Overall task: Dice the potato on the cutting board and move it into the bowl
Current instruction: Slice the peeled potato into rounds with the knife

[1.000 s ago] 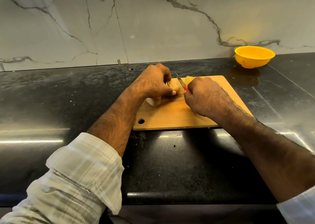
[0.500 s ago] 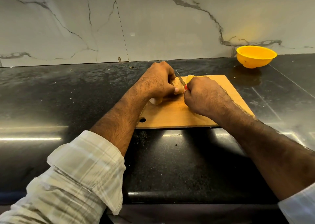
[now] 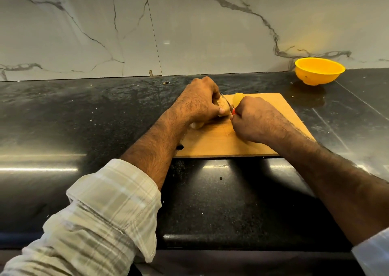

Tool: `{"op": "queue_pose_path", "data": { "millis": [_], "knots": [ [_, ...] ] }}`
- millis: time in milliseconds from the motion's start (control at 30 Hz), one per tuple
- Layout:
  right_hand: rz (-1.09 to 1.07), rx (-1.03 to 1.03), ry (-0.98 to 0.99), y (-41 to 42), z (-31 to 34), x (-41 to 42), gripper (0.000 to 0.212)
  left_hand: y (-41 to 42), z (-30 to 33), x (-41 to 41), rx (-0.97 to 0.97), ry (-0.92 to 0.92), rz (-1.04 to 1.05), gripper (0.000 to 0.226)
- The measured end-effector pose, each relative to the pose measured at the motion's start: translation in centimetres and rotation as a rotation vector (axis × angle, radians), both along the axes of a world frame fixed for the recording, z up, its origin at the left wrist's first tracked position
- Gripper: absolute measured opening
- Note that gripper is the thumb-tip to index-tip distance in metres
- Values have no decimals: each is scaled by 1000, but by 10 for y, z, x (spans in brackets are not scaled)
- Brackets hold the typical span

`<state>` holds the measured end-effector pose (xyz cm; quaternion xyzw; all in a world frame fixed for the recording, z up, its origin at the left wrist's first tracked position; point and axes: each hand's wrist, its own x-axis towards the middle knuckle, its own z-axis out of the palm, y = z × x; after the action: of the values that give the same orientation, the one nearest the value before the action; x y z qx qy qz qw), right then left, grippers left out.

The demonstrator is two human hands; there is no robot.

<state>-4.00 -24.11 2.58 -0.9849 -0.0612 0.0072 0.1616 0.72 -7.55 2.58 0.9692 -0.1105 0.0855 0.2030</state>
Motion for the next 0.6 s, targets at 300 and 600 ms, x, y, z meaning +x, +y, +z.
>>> {"op": "queue_pose_path", "data": {
  "millis": [300, 600],
  "knots": [
    [83, -185, 0, -2, 2, -15, 11, 9, -8, 3, -32, -7, 14, 41],
    [16, -1, -62, -4, 5, -7, 30, 7, -9, 4, -85, 16, -21, 54]
  ]
}}
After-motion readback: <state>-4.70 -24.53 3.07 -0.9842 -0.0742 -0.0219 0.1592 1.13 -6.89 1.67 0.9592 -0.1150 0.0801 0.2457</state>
